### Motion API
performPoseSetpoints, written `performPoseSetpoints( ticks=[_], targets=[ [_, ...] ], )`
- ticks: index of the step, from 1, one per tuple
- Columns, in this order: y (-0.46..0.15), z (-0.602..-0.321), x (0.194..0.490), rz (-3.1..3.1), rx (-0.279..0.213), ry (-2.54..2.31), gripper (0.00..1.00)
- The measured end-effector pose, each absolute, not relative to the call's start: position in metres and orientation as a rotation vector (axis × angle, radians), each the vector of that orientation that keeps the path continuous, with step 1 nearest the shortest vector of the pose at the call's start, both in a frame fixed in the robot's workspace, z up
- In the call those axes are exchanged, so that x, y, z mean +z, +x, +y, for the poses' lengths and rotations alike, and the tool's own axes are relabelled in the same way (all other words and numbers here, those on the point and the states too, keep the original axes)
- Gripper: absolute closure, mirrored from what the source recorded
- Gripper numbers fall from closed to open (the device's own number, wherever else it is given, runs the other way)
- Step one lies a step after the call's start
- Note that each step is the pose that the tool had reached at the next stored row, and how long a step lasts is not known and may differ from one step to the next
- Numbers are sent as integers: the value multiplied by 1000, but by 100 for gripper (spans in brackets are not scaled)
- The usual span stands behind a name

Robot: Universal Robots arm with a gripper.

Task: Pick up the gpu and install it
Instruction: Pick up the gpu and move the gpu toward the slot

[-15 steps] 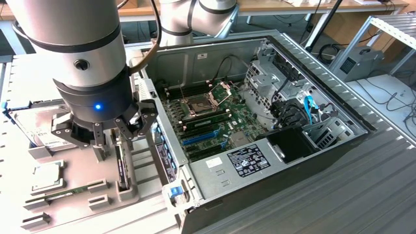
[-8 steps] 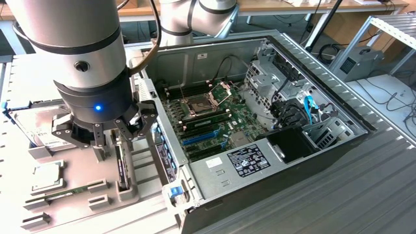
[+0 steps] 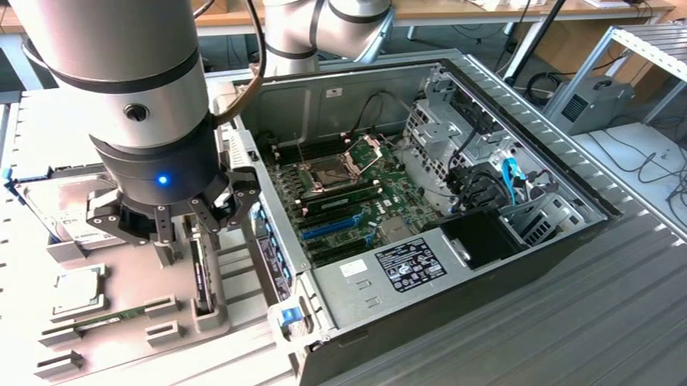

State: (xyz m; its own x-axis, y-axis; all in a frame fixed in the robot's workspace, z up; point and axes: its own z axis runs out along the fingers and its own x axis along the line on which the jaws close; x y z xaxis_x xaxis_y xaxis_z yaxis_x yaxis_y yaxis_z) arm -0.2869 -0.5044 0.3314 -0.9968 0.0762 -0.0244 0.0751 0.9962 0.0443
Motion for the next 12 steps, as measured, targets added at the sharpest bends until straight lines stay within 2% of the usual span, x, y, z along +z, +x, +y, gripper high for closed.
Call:
performPoseSetpoints(
  ticks=[12],
  targets=[
    [-287, -504, 328, 3113, 68, 118, 58]
  ],
)
